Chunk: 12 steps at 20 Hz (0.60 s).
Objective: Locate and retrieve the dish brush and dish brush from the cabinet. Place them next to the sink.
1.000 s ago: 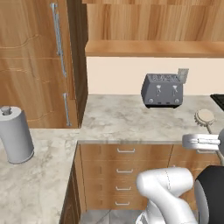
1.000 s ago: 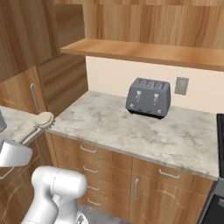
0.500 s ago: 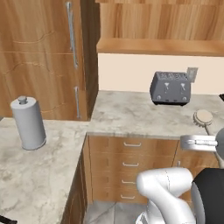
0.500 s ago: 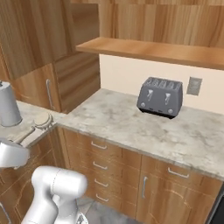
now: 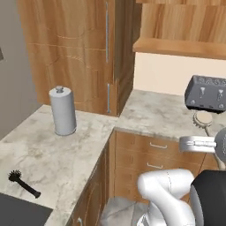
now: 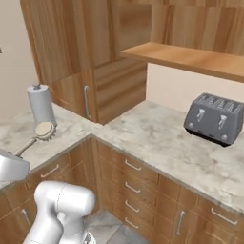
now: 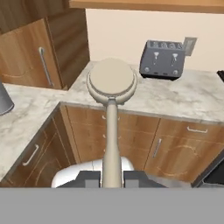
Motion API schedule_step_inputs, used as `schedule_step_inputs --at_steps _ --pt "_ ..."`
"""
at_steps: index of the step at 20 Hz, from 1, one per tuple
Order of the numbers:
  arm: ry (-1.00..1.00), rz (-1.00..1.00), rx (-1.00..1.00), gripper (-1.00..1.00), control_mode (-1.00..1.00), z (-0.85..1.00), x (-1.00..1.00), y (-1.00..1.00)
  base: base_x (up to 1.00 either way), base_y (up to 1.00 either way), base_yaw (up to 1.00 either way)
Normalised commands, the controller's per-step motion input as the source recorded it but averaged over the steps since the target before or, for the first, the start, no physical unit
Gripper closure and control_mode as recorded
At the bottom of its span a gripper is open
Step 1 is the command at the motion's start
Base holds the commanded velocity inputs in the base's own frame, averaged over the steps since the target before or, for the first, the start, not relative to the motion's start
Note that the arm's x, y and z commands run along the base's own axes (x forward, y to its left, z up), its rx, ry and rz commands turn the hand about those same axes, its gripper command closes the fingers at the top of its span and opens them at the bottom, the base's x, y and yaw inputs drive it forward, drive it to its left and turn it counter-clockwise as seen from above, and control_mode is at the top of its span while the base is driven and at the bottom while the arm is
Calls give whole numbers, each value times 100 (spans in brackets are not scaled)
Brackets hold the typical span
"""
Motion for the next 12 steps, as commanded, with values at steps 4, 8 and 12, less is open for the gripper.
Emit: schedule_step_inputs --at_steps 4,8,12 --pt "0 0 0 100 100 0 0 0 0 31 44" --pt "0 0 0 100 100 0 0 0 0 19 46" --pt "0 0 0 100 100 0 0 0 0 17 47"
